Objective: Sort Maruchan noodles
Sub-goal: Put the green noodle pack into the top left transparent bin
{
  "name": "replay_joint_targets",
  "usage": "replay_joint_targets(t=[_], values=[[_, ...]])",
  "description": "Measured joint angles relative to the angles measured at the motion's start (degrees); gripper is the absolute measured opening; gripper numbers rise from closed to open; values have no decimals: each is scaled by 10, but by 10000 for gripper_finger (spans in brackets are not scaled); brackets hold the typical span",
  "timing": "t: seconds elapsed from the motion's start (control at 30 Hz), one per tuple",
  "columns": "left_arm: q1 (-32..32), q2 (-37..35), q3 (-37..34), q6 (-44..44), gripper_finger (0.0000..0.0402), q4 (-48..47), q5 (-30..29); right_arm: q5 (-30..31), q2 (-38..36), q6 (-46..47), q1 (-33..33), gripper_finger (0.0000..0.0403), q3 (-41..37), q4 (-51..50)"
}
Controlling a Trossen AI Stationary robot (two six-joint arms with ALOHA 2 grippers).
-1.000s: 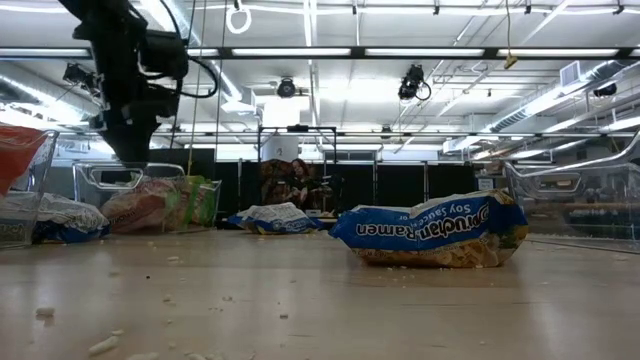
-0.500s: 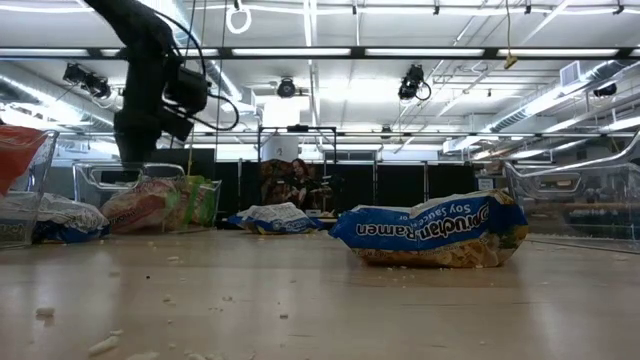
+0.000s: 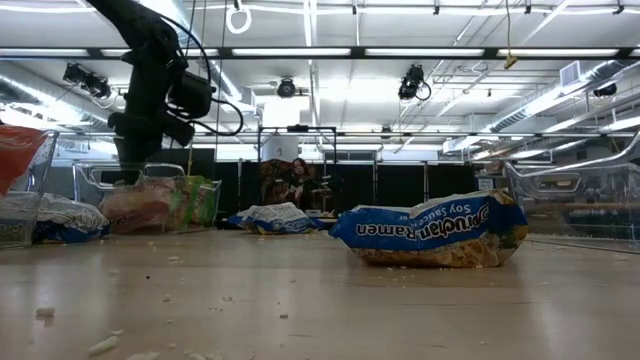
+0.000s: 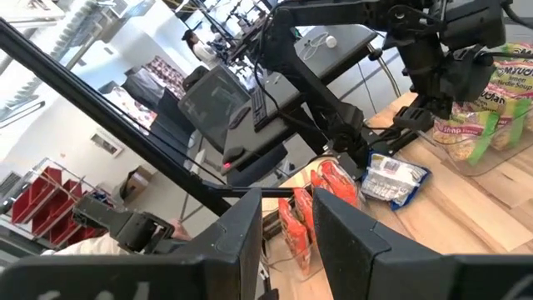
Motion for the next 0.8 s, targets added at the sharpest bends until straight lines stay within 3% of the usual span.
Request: replay_joint_targets(t=[0.2,0.43,0.6,0.7,0.8], values=[[-64,-53,-1,-76,4,-29,-38,2,0,-3,0,115,0,0],[-182,-152,-1,-287,3,-73,-166,17,0,-16,0,115,0,-1],[-256,-163,-50,-390,2,-58,-281,27,0,-20,-6,115,0,-1],[-287,-161,-99,-420,1,-21,-280,28,0,-18,-6,115,0,-1],[-315,-161,-91,-424,1,-19,-268,25,0,-11,-6,114,0,-1]])
